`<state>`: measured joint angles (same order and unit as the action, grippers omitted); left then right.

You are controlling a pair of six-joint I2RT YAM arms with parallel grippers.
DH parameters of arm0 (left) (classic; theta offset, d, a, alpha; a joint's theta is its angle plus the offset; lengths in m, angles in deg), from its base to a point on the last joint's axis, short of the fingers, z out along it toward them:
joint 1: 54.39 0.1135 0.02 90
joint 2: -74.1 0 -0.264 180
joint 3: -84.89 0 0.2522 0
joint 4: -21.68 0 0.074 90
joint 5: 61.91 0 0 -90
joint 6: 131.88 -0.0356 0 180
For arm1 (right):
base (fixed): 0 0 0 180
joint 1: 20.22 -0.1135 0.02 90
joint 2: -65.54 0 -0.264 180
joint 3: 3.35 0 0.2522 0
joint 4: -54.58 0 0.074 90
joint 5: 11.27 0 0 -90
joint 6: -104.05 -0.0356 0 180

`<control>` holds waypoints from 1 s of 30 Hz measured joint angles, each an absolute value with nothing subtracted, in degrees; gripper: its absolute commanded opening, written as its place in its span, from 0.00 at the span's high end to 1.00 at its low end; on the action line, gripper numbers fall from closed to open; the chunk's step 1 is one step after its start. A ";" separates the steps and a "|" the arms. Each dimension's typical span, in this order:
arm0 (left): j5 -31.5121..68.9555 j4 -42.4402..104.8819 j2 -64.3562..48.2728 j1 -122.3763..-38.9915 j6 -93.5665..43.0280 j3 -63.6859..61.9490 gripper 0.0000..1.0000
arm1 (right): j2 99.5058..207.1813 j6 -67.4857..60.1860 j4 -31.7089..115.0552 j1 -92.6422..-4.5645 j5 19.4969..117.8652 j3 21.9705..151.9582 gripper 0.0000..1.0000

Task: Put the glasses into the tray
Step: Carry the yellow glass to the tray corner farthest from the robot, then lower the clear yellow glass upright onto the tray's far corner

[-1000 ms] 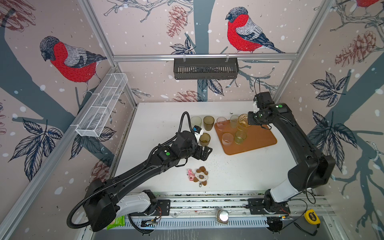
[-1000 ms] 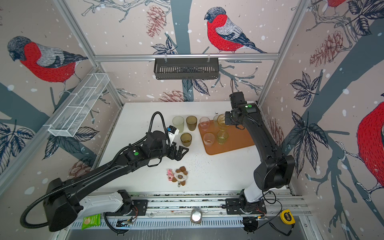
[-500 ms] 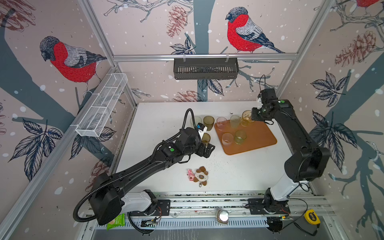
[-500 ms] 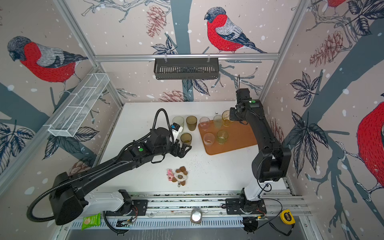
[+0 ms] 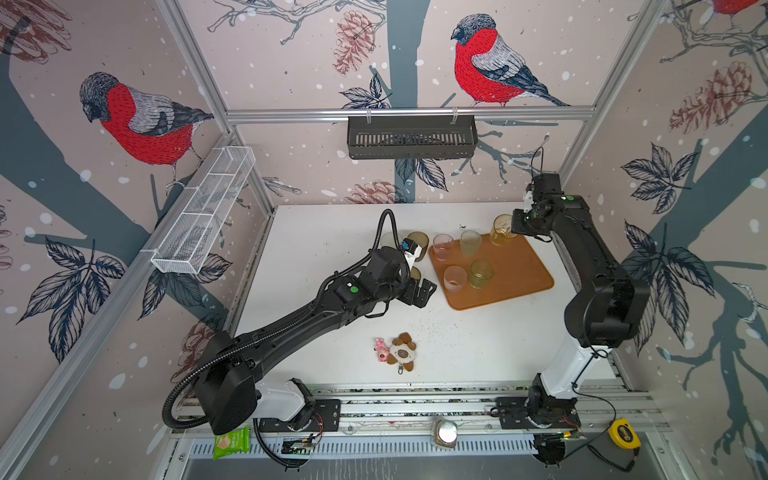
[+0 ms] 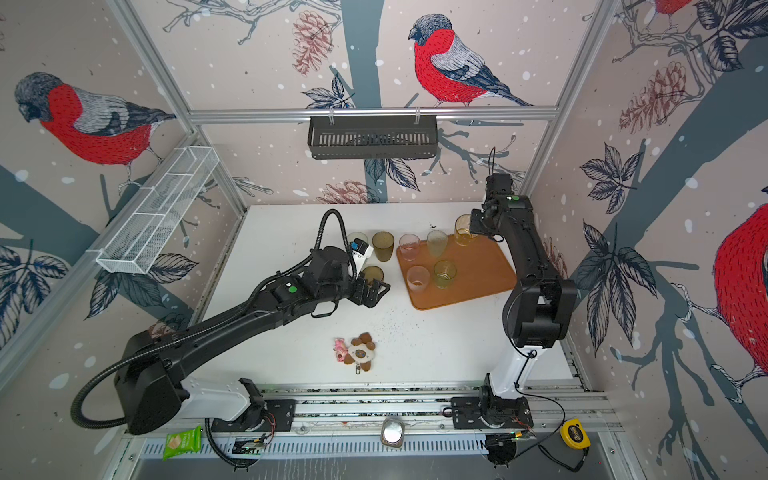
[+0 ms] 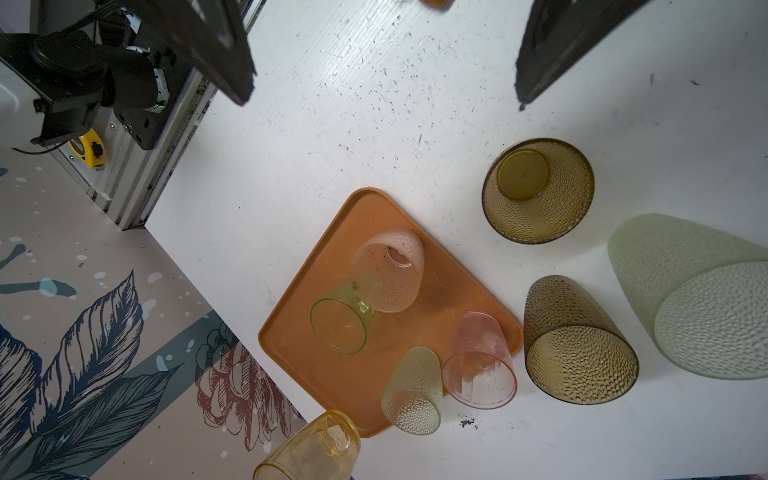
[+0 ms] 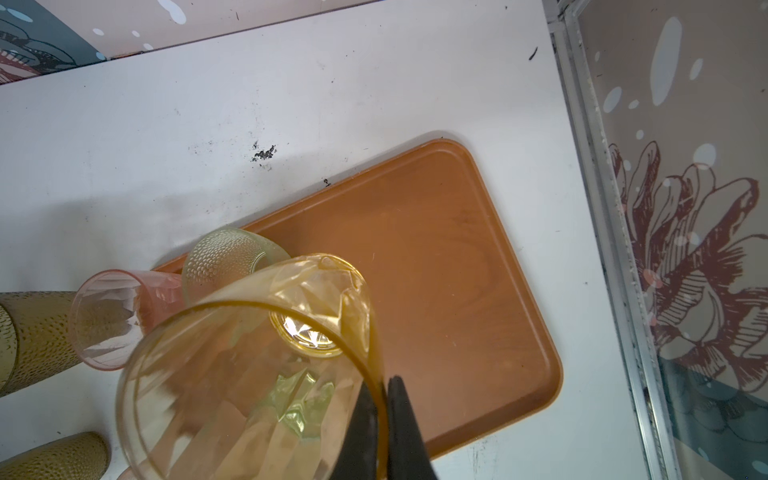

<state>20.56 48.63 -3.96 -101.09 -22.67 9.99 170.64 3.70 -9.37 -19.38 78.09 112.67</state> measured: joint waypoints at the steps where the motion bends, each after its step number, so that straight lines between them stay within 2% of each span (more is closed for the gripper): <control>1: 20.56 48.59 -4.20 -101.09 -22.76 9.68 0.02 | 171.23 3.70 -9.09 -19.09 77.98 113.11 0.98; 30: 22.14 50.97 -11.65 -101.09 -24.71 1.57 0.02 | 189.31 4.92 -5.63 -16.28 75.60 125.46 0.98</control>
